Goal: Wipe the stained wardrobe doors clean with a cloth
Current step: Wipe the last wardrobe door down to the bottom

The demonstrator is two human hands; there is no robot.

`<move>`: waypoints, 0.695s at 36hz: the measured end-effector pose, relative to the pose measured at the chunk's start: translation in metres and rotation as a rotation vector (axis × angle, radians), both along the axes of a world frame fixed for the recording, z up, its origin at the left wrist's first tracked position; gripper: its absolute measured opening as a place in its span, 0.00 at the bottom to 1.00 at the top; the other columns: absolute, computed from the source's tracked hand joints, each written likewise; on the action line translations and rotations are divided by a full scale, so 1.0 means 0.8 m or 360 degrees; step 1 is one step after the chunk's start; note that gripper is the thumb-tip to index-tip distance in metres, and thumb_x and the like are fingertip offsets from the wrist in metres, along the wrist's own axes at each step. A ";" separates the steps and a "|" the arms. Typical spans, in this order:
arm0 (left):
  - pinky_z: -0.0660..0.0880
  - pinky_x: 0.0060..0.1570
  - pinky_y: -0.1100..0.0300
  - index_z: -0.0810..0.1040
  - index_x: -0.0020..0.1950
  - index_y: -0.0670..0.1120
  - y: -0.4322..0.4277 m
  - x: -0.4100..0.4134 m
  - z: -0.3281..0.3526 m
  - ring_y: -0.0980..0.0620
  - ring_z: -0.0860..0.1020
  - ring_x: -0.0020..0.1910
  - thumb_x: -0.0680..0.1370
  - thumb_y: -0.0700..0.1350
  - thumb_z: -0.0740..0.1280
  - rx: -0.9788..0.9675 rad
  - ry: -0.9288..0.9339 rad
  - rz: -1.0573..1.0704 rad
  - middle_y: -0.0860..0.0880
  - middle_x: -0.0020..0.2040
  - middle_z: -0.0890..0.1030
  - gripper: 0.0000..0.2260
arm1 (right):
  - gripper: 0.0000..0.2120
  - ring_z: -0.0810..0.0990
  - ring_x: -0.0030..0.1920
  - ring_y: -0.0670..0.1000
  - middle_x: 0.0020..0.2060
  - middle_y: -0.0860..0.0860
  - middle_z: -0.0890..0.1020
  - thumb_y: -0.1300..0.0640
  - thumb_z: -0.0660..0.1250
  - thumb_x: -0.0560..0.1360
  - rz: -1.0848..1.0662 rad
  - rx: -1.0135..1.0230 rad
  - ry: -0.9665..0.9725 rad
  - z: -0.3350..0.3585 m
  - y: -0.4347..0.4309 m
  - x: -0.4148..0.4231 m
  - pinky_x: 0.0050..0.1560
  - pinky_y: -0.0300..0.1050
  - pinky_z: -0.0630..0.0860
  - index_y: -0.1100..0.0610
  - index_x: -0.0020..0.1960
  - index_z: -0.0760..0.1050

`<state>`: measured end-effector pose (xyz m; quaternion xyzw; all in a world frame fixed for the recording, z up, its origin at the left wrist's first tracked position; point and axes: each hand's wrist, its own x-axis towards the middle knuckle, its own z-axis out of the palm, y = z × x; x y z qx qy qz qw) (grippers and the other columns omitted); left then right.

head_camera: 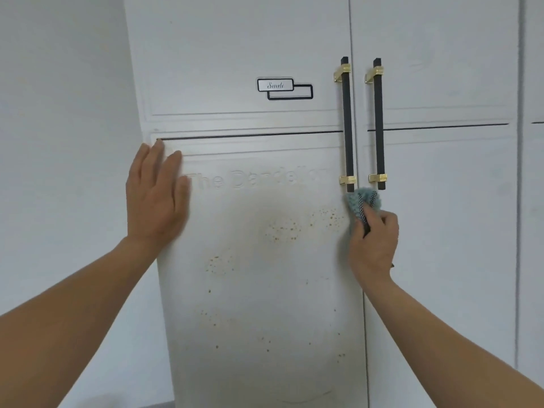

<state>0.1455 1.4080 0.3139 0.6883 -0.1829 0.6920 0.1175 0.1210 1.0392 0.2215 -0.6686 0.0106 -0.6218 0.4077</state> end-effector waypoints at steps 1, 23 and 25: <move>0.53 0.81 0.50 0.72 0.75 0.40 0.000 0.001 0.000 0.34 0.60 0.80 0.86 0.47 0.59 -0.0011 0.0010 -0.0030 0.36 0.79 0.66 0.19 | 0.18 0.73 0.52 0.60 0.51 0.57 0.73 0.66 0.65 0.78 -0.0038 -0.0007 -0.0039 0.005 0.001 0.007 0.53 0.50 0.72 0.59 0.68 0.77; 0.74 0.54 0.43 0.56 0.81 0.43 -0.015 -0.019 -0.011 0.34 0.79 0.49 0.84 0.57 0.56 -0.0686 0.0554 -0.0109 0.46 0.47 0.80 0.30 | 0.16 0.72 0.49 0.61 0.51 0.61 0.75 0.66 0.62 0.78 -0.0163 -0.0549 -0.0369 -0.012 0.022 0.035 0.49 0.45 0.67 0.62 0.63 0.79; 0.73 0.52 0.43 0.61 0.77 0.42 -0.013 -0.016 -0.010 0.34 0.77 0.48 0.84 0.57 0.57 -0.0699 0.0553 -0.0113 0.45 0.47 0.79 0.27 | 0.17 0.72 0.49 0.60 0.50 0.60 0.74 0.66 0.62 0.79 -0.0134 -0.0277 -0.0294 -0.006 0.024 0.035 0.48 0.45 0.67 0.61 0.65 0.78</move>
